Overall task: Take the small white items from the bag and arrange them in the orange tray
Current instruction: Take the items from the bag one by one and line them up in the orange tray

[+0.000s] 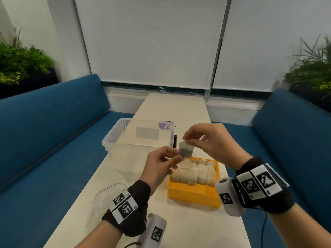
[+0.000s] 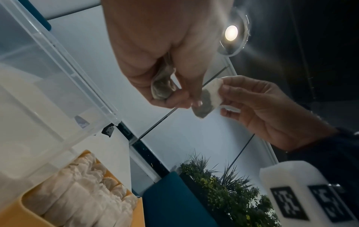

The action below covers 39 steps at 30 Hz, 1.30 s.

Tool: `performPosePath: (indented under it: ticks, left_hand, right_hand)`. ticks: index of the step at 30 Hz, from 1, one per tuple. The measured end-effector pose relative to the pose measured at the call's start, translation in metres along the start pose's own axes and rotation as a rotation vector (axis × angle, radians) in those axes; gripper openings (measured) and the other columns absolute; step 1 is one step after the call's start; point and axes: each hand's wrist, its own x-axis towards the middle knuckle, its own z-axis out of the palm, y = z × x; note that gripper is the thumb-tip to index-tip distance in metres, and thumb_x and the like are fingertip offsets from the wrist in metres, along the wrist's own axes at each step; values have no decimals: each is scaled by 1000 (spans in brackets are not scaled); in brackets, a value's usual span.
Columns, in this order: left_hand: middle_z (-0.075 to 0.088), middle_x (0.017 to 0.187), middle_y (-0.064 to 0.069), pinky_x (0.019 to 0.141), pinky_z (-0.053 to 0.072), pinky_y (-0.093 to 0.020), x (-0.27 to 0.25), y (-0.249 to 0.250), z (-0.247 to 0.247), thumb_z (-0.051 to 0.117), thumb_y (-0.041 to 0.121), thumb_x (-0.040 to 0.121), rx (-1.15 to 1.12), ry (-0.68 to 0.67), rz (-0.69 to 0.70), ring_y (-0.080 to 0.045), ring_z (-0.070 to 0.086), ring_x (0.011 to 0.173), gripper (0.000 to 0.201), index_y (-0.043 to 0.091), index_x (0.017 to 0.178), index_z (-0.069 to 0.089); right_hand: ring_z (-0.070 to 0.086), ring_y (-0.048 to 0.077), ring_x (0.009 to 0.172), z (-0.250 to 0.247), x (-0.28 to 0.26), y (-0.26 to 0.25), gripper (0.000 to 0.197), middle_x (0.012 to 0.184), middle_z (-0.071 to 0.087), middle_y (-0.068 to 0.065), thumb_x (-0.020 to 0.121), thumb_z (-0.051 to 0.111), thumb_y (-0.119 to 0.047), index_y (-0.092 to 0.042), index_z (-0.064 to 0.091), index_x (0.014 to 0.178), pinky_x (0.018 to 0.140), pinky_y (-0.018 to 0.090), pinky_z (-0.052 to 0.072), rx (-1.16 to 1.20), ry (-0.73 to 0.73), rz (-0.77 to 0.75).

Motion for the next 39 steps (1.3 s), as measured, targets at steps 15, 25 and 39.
performPosePath:
  ticks: [15,25,39]
  left_hand:
    - [69,89,-4,48,44,-18,20,-12,1,66,18,90,6,-11,-80,-8,56,59,15,14,105,68]
    - [64,97,-9,56,46,-24,23,-45,-22,63,10,92,-184,33,-488,-17,57,72,20,8,111,65]
    - [63,104,-9,54,47,-22,19,-55,-32,59,19,96,-199,107,-551,-18,55,75,19,9,111,65]
  right_hand:
    - [57,-2,76,4,3,28,12,84,64,-8,87,65,-12,-13,70,98,70,1,43,-46,77,134]
    - [58,15,79,64,-4,129,12,94,66,6,88,59,-9,-10,70,94,73,21,47,-299,-469,491]
    - [62,31,103,120,9,177,31,114,64,15,91,48,0,-11,64,115,89,38,53,-503,-544,595]
